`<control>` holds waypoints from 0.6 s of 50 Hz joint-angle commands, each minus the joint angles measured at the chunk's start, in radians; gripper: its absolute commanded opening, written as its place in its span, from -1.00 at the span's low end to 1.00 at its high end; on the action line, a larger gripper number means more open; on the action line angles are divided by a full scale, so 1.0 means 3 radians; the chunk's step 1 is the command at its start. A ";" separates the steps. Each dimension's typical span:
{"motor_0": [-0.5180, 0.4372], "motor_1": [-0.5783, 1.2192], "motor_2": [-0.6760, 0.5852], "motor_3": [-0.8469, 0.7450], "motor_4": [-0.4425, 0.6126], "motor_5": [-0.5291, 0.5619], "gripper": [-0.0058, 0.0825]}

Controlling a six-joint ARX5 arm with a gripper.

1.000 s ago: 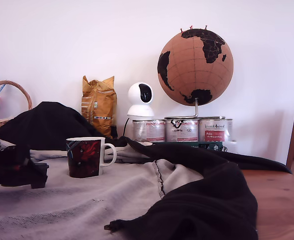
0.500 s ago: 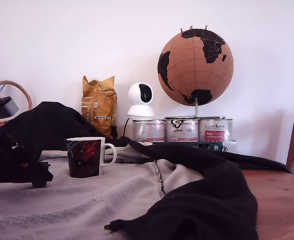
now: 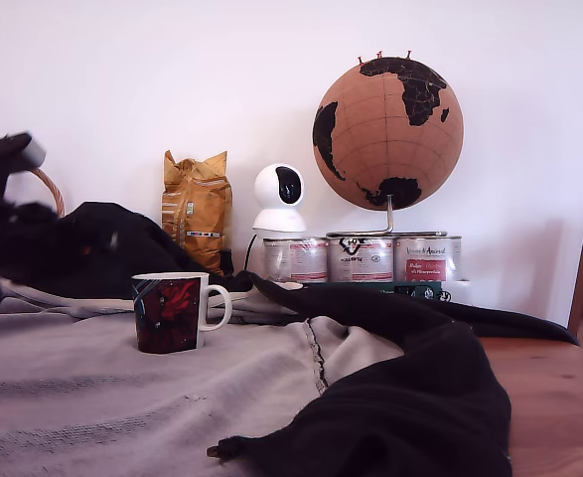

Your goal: Pick the grey coffee capsule and place it inside the red coffee cup

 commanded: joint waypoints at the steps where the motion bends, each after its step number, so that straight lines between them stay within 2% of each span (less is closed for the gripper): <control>1: -0.0058 0.0039 0.0111 -0.0003 -0.0003 -0.0029 -0.31; 16: -0.0272 0.0051 0.0576 -0.0598 0.0004 -0.0009 -0.31; 27: -0.0340 0.0052 0.0618 -0.0736 0.0004 0.0013 -0.30; 30: -0.0340 0.0052 0.0618 -0.0804 -0.0009 0.0011 -0.23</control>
